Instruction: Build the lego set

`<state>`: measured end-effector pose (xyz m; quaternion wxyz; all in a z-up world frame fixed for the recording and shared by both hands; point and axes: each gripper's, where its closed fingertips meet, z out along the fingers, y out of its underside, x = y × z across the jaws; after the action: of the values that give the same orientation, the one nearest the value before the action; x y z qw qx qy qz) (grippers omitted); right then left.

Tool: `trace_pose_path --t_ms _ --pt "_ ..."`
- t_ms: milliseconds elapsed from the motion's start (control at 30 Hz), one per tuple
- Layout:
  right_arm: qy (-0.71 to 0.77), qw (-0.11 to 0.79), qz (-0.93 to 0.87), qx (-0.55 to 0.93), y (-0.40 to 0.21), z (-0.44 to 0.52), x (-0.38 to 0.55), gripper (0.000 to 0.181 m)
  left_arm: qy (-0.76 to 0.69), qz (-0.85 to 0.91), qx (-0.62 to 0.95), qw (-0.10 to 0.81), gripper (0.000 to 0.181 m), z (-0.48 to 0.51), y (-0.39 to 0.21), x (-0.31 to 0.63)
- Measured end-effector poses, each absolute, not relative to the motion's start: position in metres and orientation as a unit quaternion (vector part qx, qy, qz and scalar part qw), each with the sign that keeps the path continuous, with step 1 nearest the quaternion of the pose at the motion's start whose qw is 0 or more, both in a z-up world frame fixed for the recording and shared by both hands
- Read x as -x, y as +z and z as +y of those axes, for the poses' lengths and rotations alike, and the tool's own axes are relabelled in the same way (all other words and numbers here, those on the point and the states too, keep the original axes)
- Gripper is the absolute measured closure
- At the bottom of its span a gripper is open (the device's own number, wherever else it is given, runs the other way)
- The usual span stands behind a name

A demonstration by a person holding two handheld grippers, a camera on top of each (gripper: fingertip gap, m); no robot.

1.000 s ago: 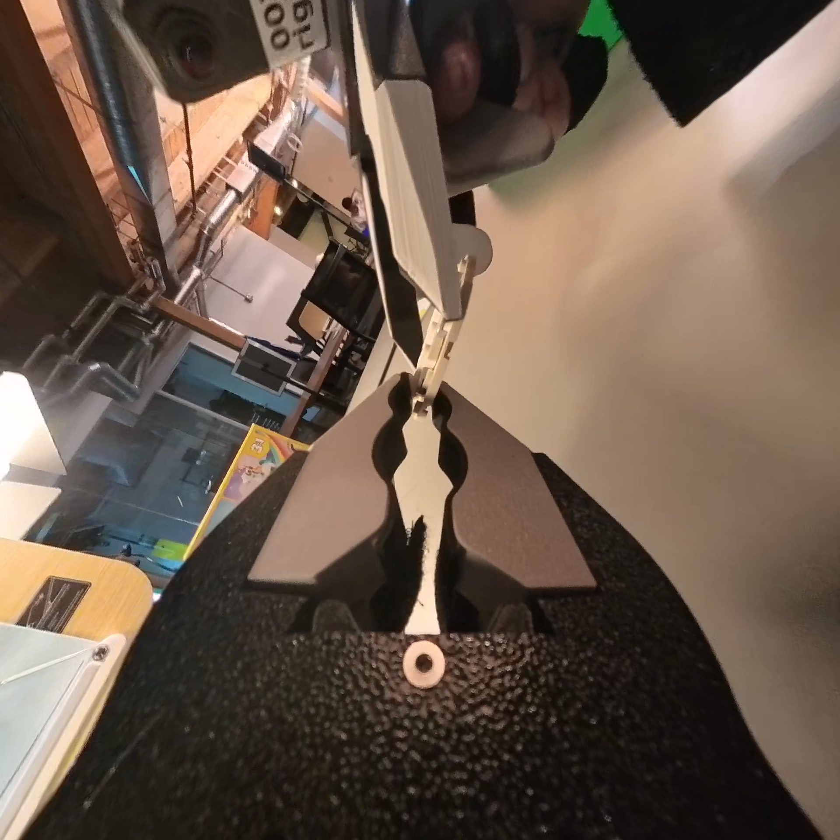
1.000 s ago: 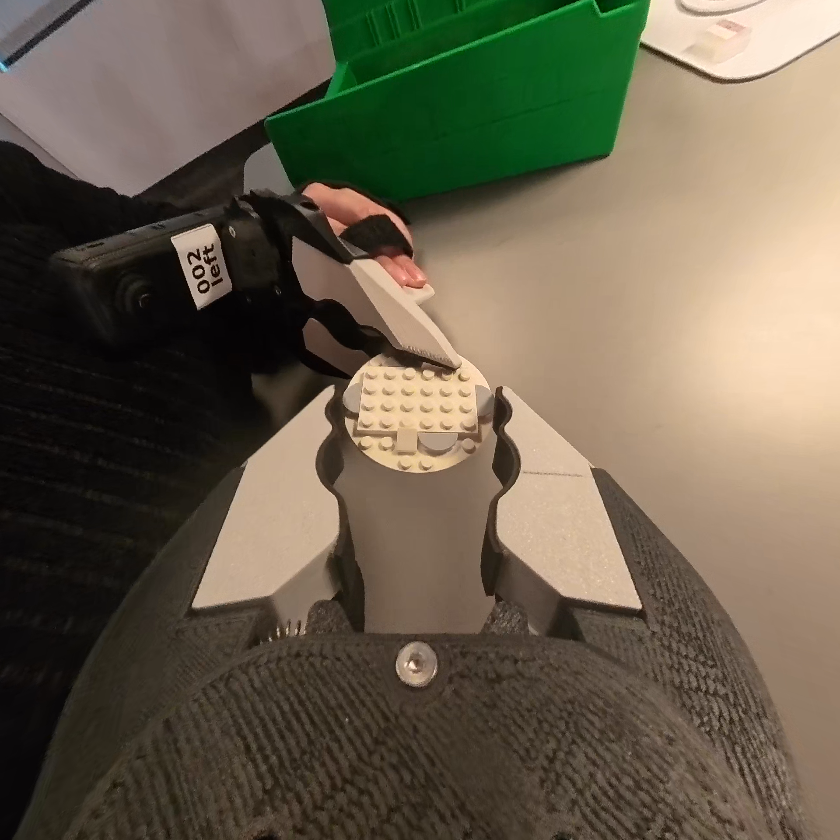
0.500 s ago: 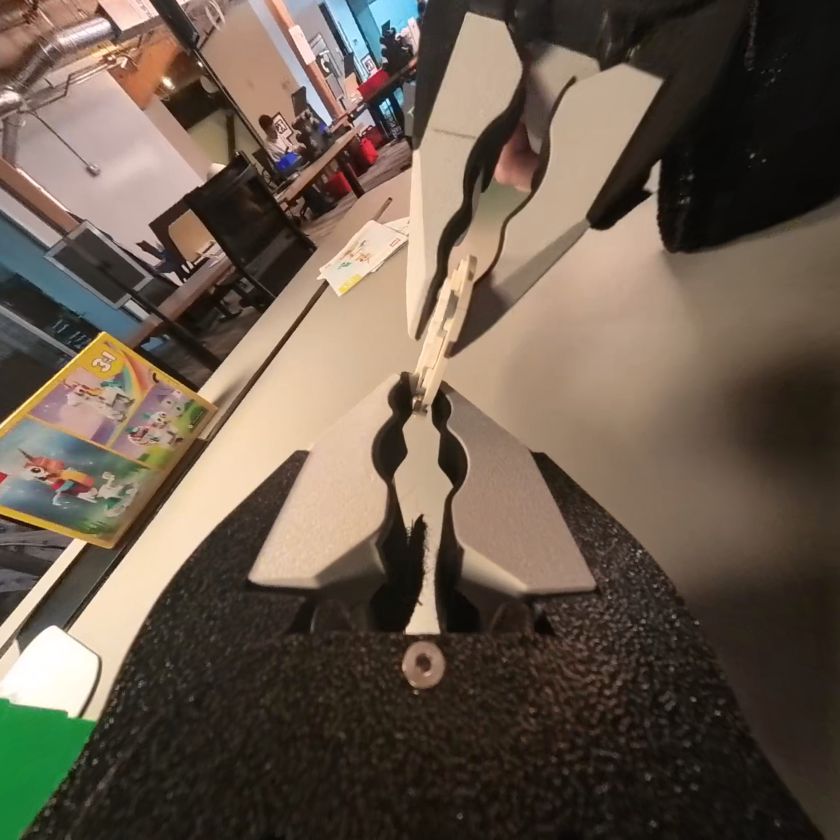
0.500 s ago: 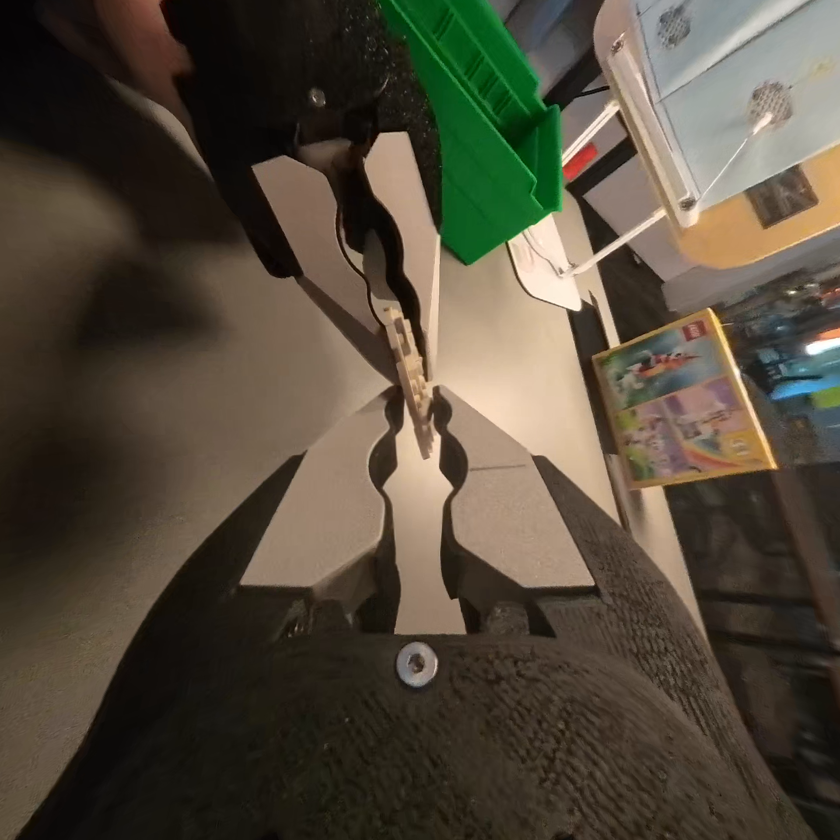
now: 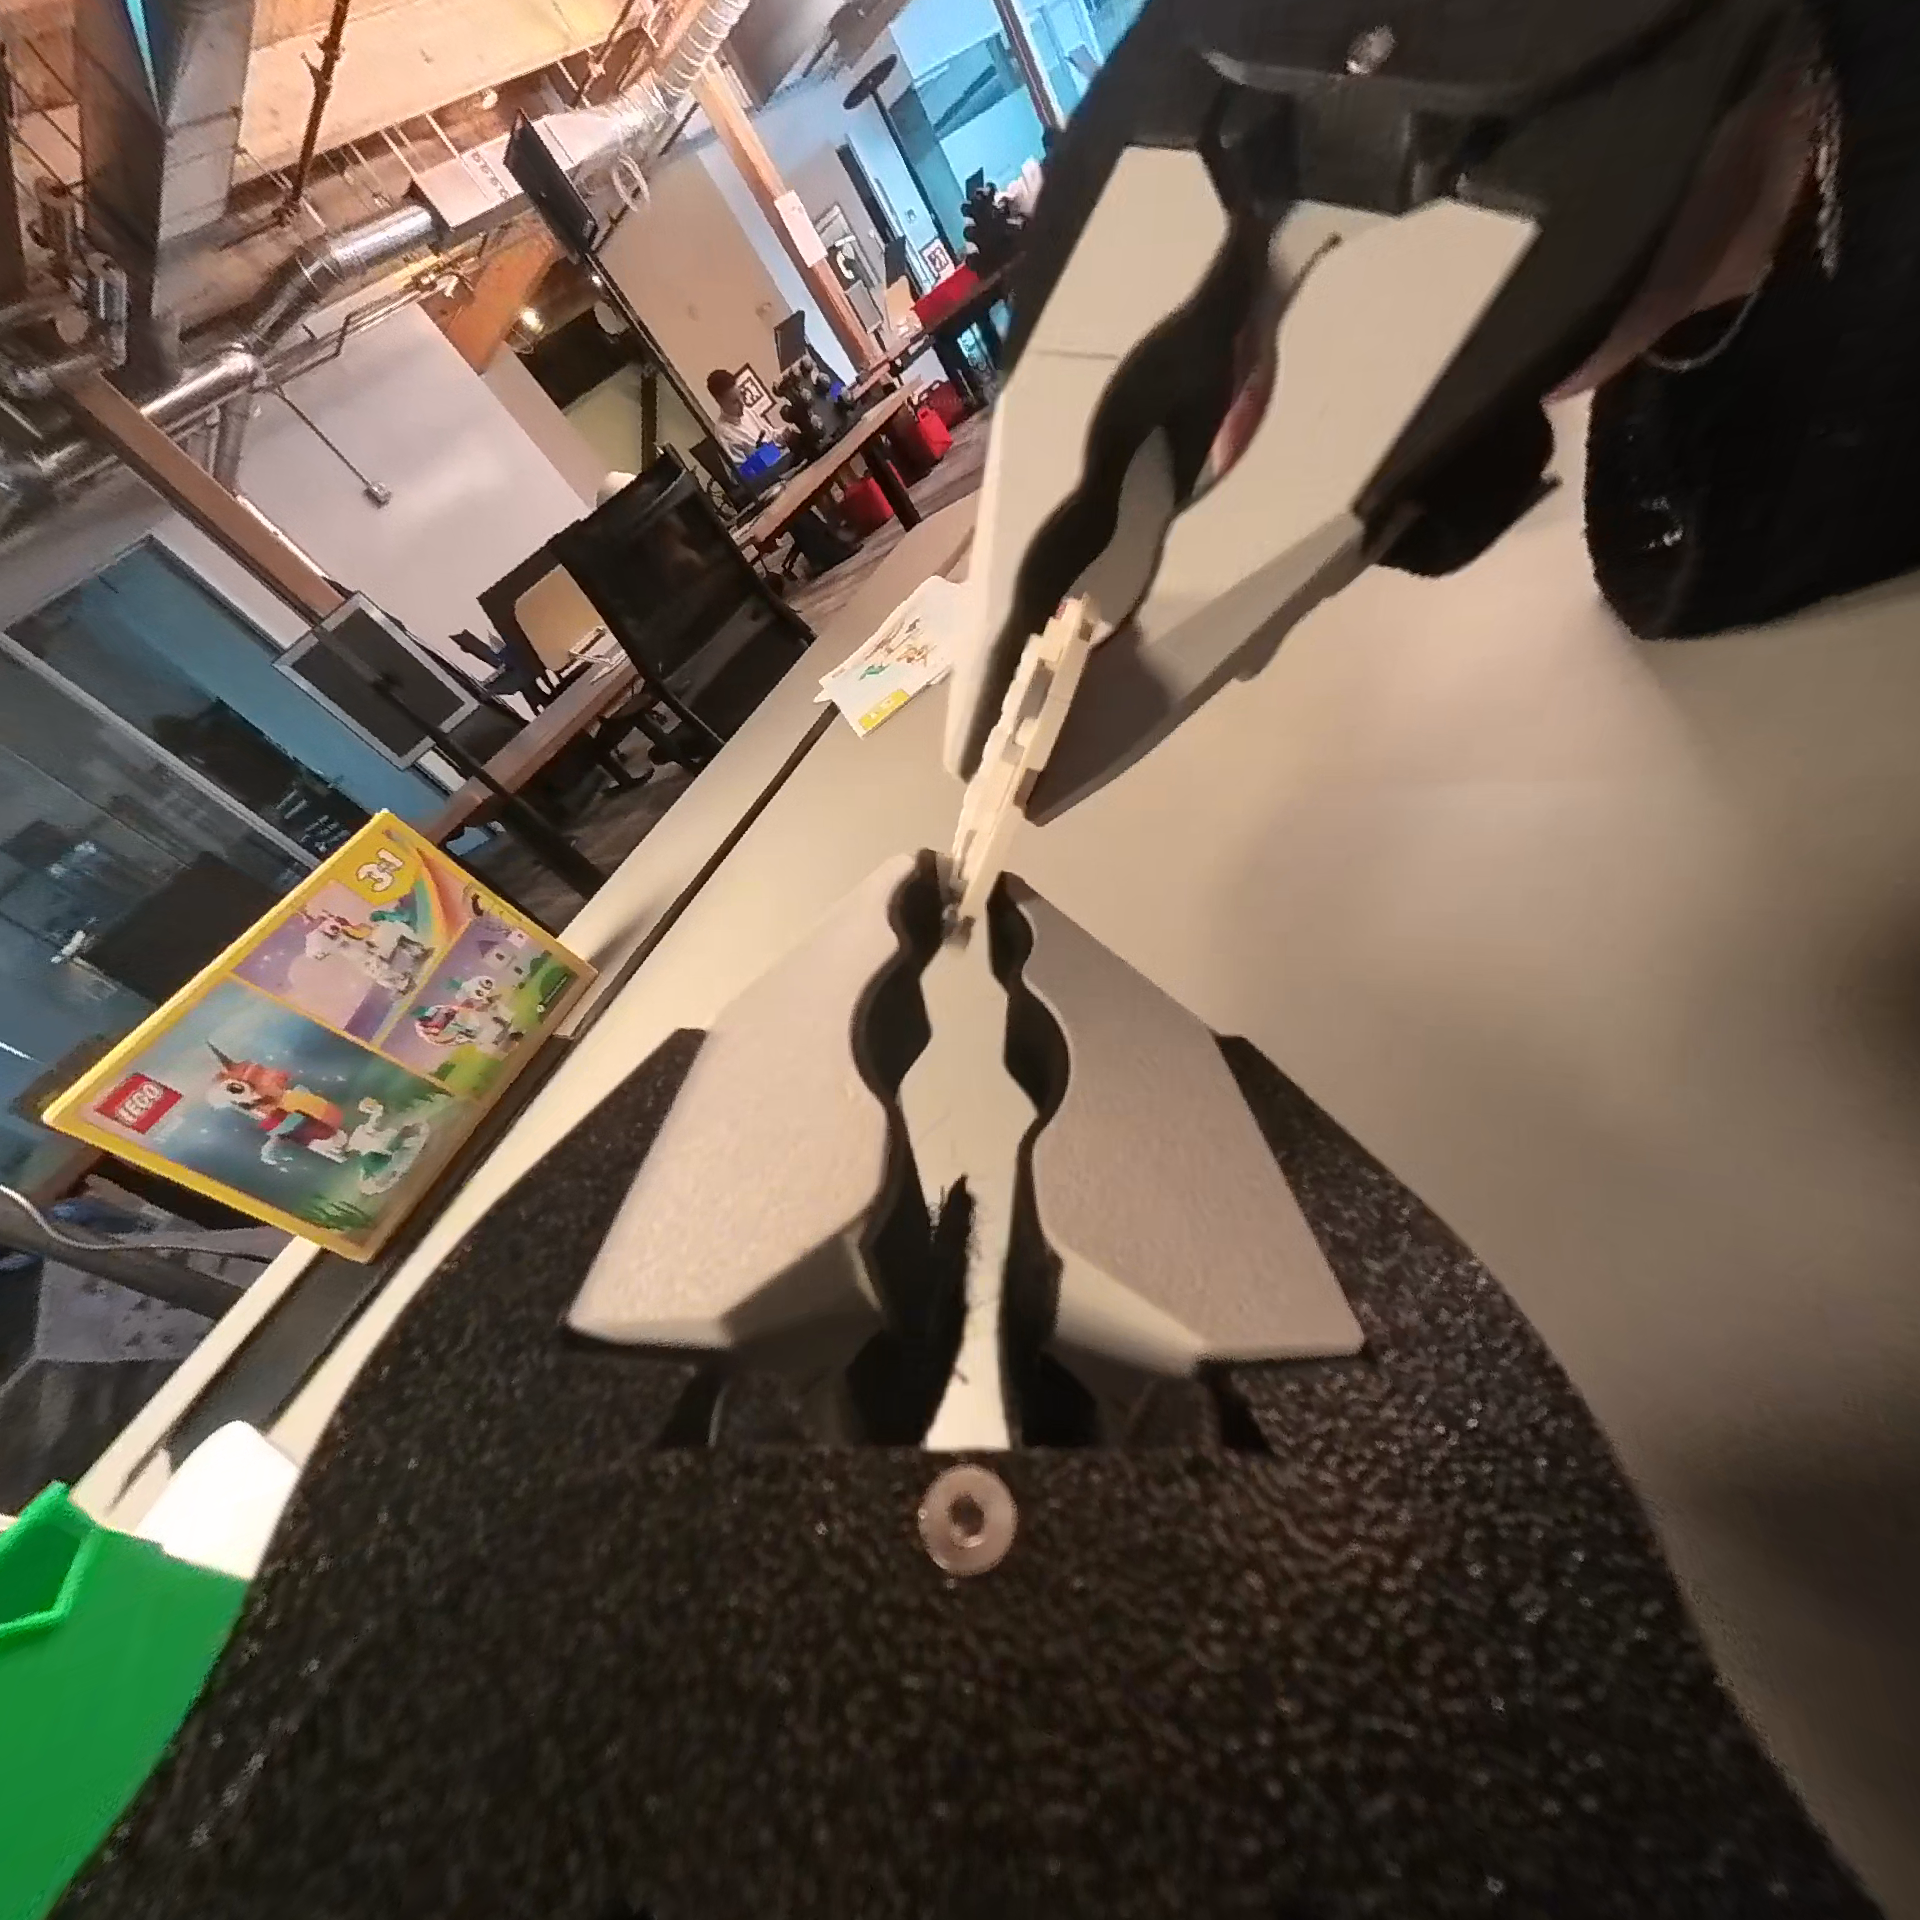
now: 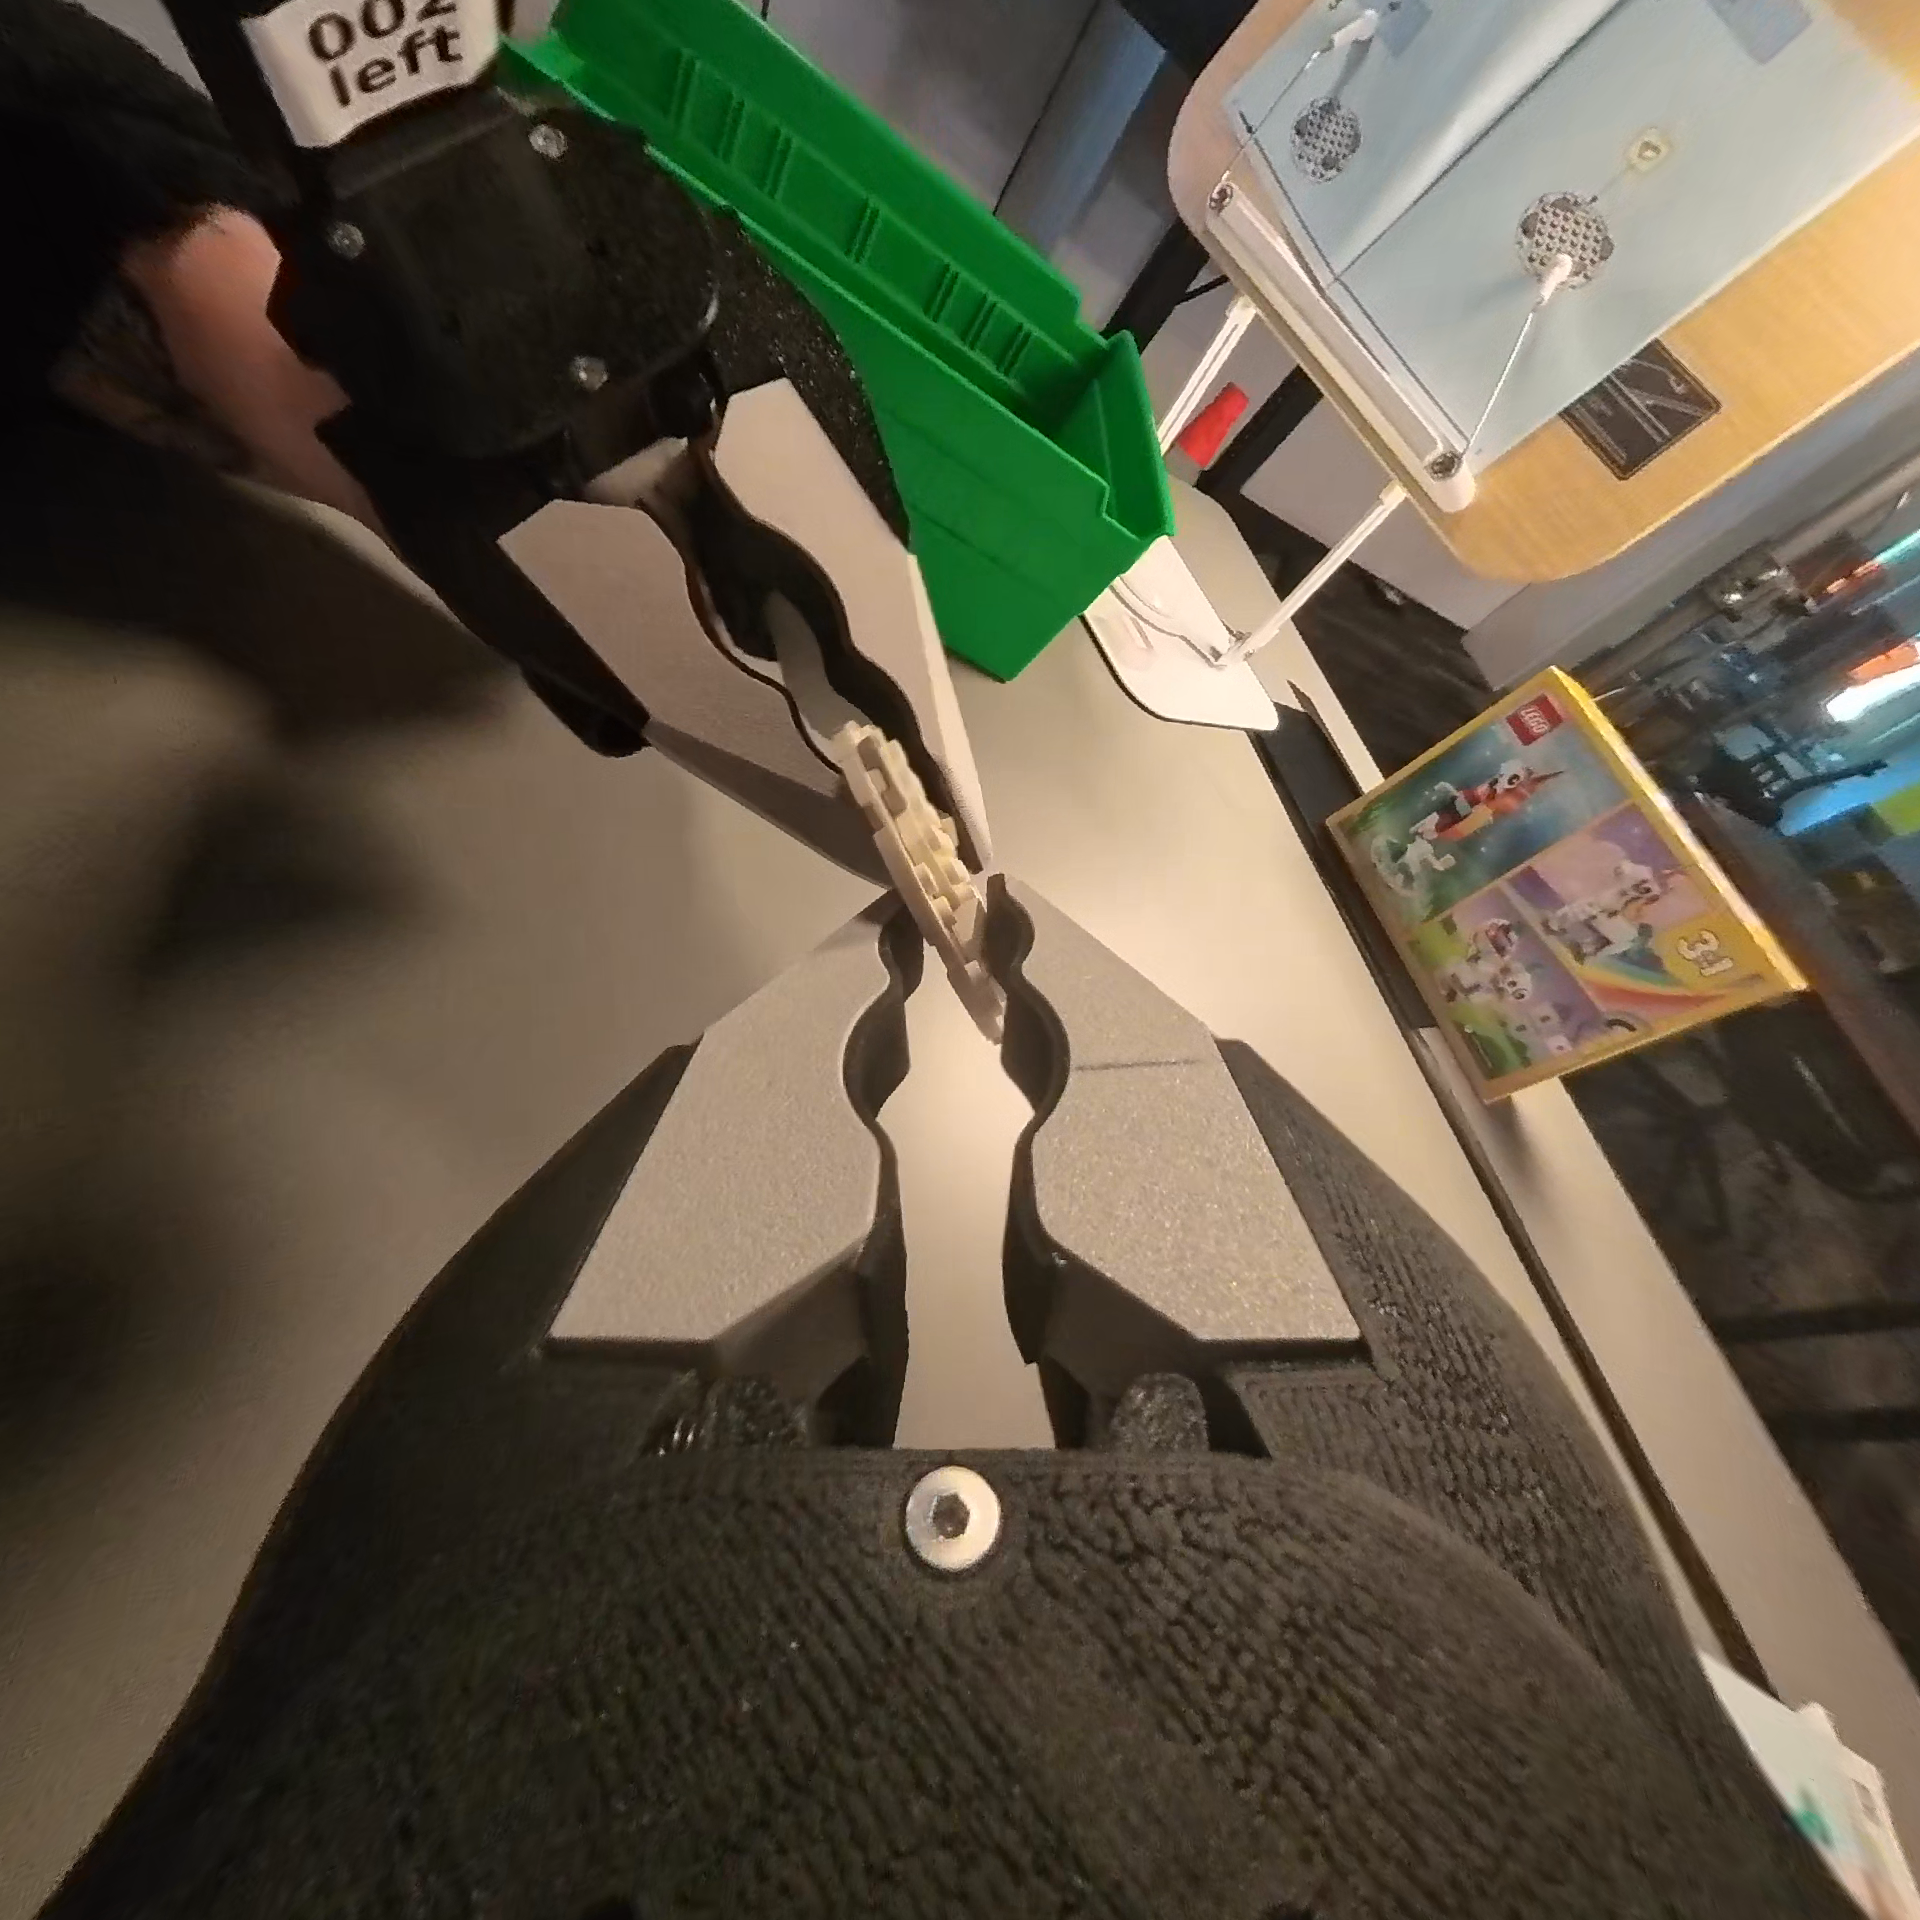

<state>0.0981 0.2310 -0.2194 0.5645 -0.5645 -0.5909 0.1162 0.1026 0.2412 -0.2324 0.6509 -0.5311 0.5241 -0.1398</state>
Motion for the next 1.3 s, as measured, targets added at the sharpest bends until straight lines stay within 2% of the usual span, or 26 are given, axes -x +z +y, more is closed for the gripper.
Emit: trace_pose_path --t_ms 33,333,767,900,1300 --pt "0.107 0.565 -0.599 0.558 -0.221 0.230 -0.098 0.171 -0.144 0.519 0.532 0.654 0.175 0.241 -0.232 -0.103" --pt "0.122 0.588 -0.610 0.517 -0.211 0.219 -0.100 0.174 -0.239 0.518 0.506 0.647 0.161 0.226 -0.219 -0.099" --pt "0.172 0.616 -0.665 0.385 -0.180 0.174 -0.094 0.174 -0.348 0.534 0.393 0.663 0.164 0.175 -0.174 -0.093" --pt "0.183 0.615 -0.666 0.380 -0.175 0.168 -0.093 0.174 -0.346 0.540 0.377 0.669 0.173 0.168 -0.168 -0.093" --pt "0.227 0.592 -0.658 0.407 -0.181 0.169 -0.093 0.174 -0.331 0.567 0.386 0.648 0.177 0.169 -0.175 -0.090"
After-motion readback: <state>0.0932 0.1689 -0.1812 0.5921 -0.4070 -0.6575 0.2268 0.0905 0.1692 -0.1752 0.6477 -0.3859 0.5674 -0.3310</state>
